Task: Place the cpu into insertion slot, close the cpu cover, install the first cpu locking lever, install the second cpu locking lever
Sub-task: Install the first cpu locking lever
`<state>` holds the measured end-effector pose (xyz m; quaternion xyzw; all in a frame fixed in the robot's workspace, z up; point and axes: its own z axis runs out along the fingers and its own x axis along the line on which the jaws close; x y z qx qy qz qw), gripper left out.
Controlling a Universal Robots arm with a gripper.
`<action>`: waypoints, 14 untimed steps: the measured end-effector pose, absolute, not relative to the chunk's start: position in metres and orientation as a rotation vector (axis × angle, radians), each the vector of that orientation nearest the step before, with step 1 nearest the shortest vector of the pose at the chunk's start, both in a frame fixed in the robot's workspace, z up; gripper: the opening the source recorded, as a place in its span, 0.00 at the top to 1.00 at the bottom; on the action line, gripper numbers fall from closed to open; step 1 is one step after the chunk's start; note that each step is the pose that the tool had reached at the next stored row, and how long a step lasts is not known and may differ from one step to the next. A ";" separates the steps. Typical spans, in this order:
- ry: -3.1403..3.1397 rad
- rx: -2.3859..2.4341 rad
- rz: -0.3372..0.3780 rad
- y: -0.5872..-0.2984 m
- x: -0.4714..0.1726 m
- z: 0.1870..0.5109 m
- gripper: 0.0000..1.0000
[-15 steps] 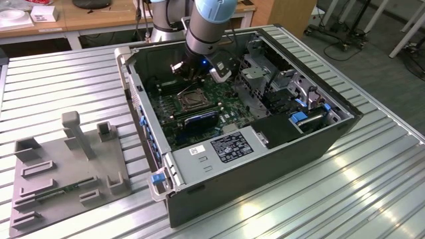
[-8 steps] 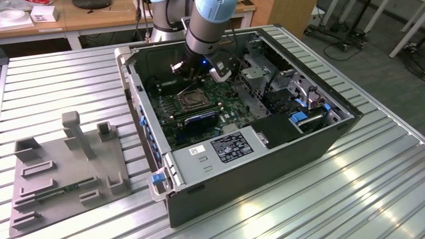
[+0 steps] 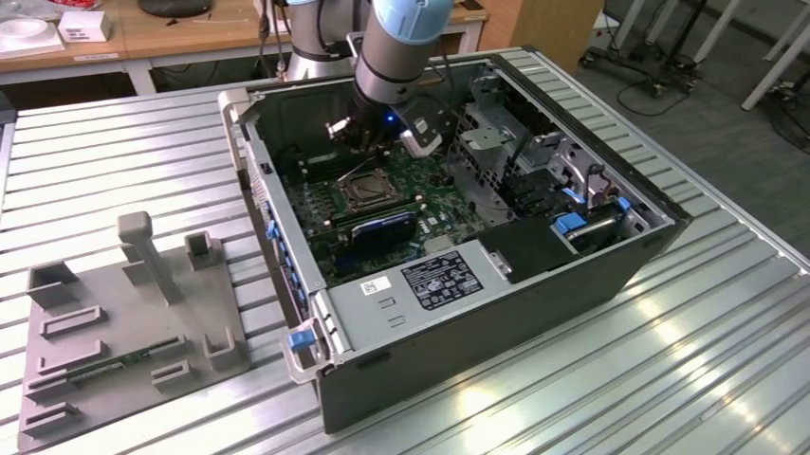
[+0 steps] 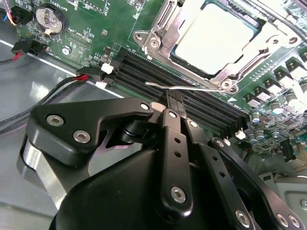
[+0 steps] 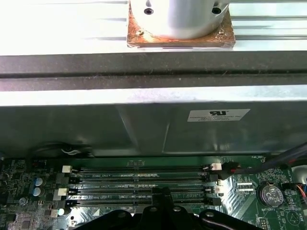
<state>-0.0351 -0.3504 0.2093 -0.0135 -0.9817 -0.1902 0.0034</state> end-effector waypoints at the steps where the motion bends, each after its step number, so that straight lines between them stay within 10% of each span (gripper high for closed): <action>1: -3.077 -0.043 -0.597 -0.350 -0.035 0.209 0.89; 14: -3.078 -0.046 -0.596 -0.355 -0.032 0.208 0.89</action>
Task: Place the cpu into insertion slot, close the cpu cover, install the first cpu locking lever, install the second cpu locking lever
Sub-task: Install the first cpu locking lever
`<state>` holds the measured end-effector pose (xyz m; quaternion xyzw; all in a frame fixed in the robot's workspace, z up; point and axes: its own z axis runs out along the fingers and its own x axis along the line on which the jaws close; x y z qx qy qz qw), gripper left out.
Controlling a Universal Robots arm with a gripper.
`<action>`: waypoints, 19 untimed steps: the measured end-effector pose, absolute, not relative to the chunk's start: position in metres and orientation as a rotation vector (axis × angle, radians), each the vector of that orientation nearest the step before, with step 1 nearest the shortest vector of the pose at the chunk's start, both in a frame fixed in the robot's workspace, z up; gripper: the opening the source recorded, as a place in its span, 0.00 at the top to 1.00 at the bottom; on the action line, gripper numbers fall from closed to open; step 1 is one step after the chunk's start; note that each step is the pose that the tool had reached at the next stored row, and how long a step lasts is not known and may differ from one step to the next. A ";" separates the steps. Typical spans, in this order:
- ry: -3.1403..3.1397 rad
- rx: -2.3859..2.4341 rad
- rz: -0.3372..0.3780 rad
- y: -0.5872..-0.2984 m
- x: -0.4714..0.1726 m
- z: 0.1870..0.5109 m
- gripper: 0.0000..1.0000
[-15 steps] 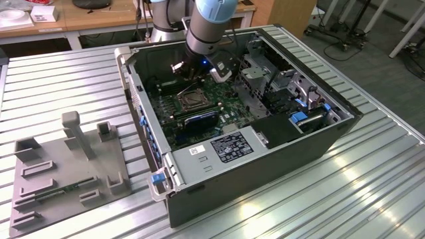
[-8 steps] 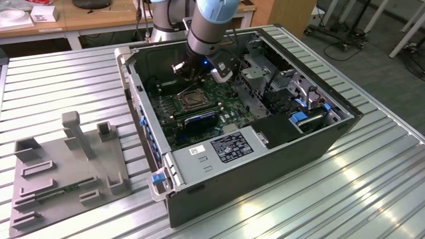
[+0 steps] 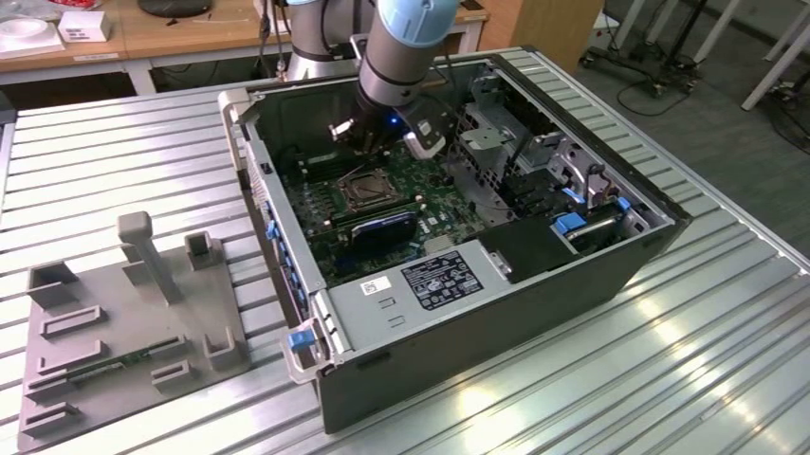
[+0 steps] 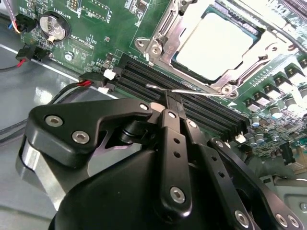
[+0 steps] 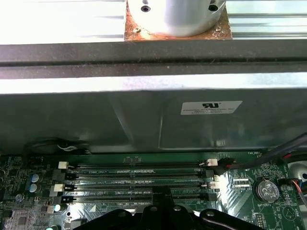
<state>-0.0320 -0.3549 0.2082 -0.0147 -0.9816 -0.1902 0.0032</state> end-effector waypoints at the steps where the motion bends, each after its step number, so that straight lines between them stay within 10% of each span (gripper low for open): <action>1: -3.078 -0.046 -0.596 -0.355 -0.032 0.208 0.89; 19: -3.078 -0.046 -0.595 -0.352 -0.032 0.207 0.89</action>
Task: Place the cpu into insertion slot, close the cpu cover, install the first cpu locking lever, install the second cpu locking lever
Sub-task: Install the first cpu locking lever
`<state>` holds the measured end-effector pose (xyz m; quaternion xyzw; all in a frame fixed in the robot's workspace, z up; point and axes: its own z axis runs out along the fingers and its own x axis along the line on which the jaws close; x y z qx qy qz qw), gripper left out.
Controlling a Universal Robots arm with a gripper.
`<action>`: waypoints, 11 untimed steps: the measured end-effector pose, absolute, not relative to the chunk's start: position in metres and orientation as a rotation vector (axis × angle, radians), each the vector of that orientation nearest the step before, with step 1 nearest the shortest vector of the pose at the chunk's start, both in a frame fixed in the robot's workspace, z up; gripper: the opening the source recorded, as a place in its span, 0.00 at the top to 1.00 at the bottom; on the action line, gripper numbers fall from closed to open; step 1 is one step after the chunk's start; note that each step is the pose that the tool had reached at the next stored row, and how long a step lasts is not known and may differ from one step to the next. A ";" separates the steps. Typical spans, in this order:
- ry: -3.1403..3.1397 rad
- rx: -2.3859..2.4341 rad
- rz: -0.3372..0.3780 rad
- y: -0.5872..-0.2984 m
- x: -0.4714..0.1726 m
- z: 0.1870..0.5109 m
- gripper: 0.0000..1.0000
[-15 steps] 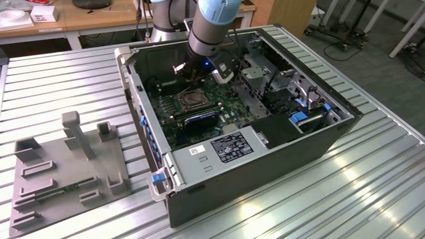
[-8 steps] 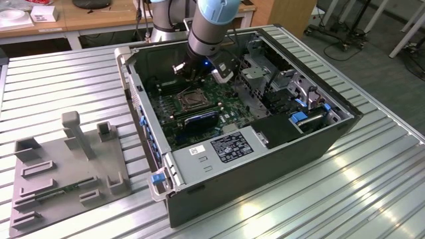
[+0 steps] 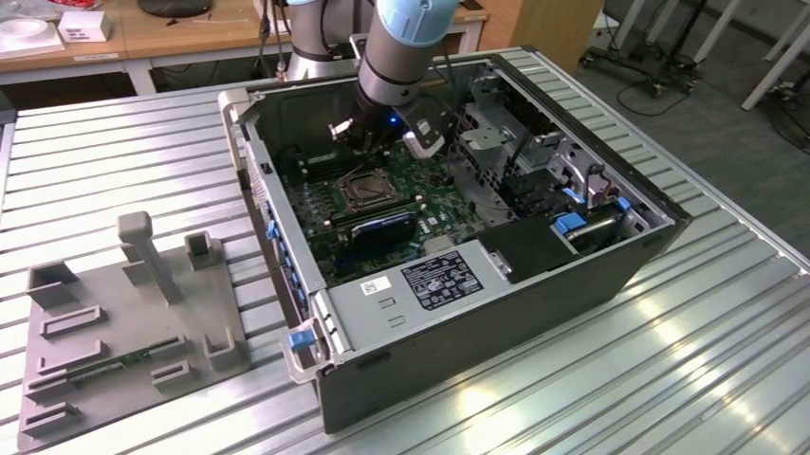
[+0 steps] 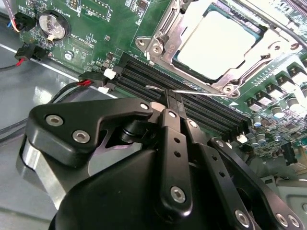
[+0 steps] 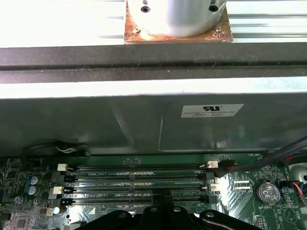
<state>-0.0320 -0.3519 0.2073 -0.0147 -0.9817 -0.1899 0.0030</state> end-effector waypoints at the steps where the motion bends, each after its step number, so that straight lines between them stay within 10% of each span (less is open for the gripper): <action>1: -3.078 -0.046 -0.596 -0.352 -0.032 0.207 0.89; 11: -3.090 -0.044 -0.584 -0.352 -0.032 0.203 0.89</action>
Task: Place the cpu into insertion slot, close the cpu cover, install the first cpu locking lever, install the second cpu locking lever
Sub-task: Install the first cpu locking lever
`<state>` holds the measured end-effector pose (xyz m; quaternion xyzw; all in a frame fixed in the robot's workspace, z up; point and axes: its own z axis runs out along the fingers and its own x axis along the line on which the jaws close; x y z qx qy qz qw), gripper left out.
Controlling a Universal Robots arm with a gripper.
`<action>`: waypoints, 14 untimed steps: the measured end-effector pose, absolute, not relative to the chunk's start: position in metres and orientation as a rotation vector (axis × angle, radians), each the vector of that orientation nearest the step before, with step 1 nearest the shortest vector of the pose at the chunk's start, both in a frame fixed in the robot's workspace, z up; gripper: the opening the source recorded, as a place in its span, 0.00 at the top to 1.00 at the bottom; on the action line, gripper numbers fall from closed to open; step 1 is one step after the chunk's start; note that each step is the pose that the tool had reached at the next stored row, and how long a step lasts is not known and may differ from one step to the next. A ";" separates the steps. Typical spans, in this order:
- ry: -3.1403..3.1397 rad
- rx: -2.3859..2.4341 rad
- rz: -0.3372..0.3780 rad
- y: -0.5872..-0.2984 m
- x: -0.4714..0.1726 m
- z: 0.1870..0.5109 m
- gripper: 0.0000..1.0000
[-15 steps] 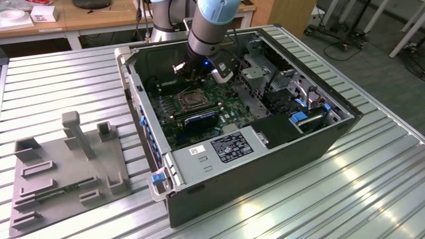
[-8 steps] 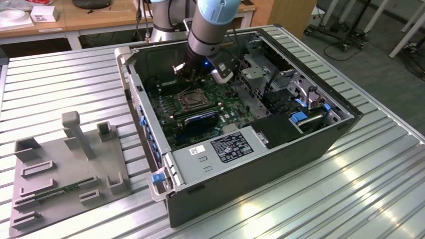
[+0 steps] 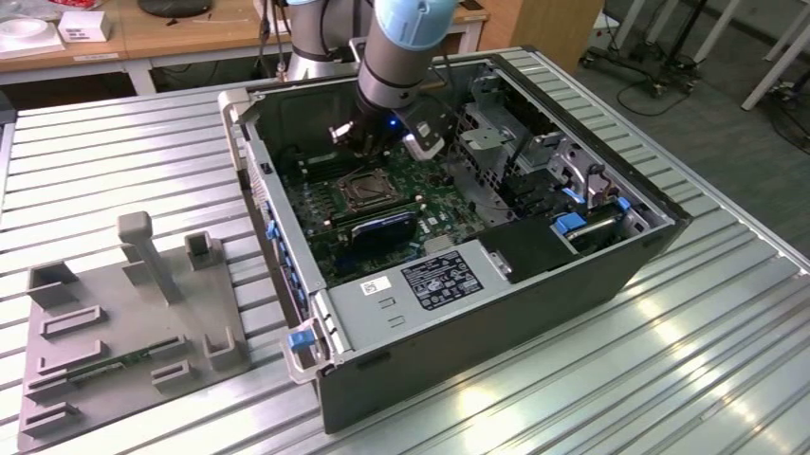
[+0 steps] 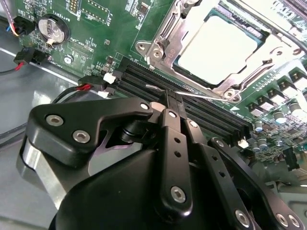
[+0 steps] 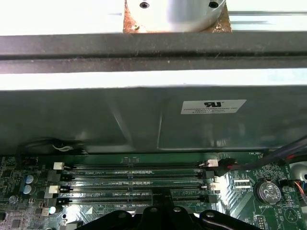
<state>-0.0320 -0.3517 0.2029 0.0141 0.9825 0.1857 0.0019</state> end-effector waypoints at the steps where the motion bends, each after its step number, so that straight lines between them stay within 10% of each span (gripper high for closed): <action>1: 3.082 0.044 0.579 -0.352 -0.032 0.203 0.89; 14: 3.081 0.043 0.556 -0.340 -0.032 0.202 0.89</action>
